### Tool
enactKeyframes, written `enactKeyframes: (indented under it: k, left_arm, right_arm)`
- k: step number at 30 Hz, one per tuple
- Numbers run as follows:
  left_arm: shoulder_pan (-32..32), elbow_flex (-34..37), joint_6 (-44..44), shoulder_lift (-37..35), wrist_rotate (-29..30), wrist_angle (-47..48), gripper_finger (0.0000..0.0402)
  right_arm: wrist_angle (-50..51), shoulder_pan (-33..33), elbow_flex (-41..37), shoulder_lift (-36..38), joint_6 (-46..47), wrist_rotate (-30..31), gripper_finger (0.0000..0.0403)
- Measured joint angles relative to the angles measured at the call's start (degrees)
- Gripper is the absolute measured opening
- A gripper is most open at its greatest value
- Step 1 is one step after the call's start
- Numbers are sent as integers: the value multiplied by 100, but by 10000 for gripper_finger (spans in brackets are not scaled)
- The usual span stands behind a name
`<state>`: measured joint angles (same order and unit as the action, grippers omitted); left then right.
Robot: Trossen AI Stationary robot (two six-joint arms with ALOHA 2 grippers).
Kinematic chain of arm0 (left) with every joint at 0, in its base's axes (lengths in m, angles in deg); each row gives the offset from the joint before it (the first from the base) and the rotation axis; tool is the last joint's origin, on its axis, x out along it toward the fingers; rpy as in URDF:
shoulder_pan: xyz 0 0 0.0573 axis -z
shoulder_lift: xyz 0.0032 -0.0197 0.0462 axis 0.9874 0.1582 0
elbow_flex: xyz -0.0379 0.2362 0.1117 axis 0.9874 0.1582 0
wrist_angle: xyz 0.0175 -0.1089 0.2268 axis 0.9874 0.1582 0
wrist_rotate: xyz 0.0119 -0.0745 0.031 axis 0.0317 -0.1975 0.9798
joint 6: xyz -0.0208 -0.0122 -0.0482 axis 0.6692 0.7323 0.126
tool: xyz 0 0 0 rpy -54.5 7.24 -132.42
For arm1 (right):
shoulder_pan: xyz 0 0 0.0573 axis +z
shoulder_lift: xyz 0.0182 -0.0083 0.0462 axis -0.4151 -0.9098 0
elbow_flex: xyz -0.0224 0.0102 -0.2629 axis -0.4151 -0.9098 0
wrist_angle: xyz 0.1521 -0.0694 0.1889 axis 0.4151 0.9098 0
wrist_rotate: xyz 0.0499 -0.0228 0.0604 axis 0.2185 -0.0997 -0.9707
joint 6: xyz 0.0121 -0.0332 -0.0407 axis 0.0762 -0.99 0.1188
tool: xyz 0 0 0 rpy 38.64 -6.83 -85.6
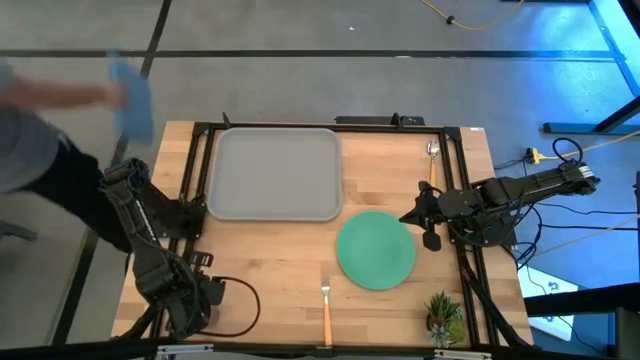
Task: Pick and place plate/cup/fork/spoon on tray
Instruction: Put the purple cup on the top left of the gray tray
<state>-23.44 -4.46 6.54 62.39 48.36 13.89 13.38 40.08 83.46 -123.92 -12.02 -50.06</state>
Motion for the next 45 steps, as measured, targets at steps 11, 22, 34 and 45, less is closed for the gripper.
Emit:
enactKeyframes:
  k: [11, 22, 34, 45]
  left_arm:
    - [-4, 12, 11, -86, -294, -428, 67]
    - [15, 12, 489, -290, -276, -528, 67]
    - [122, 221, 598, -232, -65, -641, 67]
    - [122, 283, 600, -229, -148, -648, 67]
  right_arm:
    - [0, 0, 0, 0, 0, 0, 14]
    - [0, 1, 0, 0, -2, 0, 14]
    - [2, 2, 0, 1, -2, 0, 14]
    - [0, 2, 0, 0, 0, 0, 14]
